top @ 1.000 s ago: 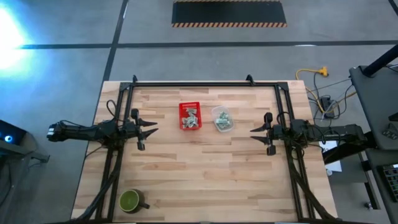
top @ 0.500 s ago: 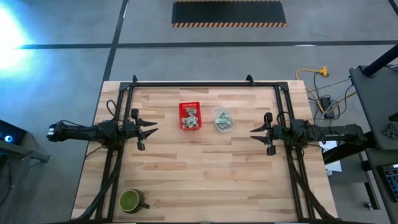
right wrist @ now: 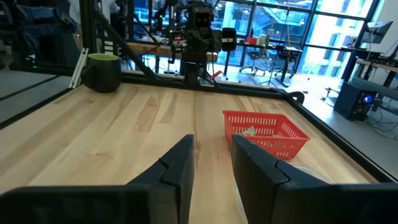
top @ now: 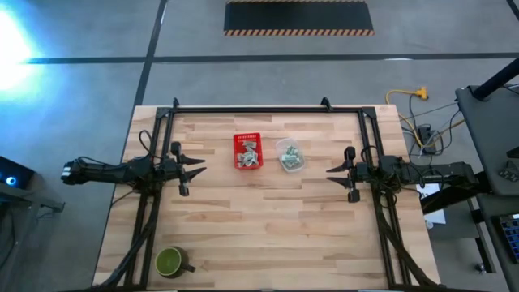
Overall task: Pick and place items into bin
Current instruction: Return to Home Position
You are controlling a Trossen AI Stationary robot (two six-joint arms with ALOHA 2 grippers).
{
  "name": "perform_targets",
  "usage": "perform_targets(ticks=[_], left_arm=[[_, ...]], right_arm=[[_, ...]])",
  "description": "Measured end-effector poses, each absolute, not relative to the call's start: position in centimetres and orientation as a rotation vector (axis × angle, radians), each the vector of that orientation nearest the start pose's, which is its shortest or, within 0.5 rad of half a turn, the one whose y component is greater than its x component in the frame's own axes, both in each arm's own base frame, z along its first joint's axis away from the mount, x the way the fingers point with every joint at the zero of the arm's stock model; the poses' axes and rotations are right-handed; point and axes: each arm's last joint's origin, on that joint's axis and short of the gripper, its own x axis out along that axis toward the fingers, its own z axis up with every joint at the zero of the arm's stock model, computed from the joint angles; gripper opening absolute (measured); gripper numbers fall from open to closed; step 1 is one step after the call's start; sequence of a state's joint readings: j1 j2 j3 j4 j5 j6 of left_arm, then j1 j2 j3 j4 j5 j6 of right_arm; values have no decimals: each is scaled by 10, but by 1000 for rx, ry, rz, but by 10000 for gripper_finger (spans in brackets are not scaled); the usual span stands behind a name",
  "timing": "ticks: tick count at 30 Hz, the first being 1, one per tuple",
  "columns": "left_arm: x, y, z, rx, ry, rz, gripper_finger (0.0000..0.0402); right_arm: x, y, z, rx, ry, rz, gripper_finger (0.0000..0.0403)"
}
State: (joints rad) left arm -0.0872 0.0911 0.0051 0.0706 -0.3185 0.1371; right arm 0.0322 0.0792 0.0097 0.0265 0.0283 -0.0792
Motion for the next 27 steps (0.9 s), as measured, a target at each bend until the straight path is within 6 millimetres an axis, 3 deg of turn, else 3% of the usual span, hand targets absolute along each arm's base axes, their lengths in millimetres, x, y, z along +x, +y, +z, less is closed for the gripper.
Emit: perform_targets(ticks=[27], left_arm=[[102, 0, 165, 140, 32, 229, 97]], right_arm=[[102, 2, 163, -80, 43, 6, 89]])
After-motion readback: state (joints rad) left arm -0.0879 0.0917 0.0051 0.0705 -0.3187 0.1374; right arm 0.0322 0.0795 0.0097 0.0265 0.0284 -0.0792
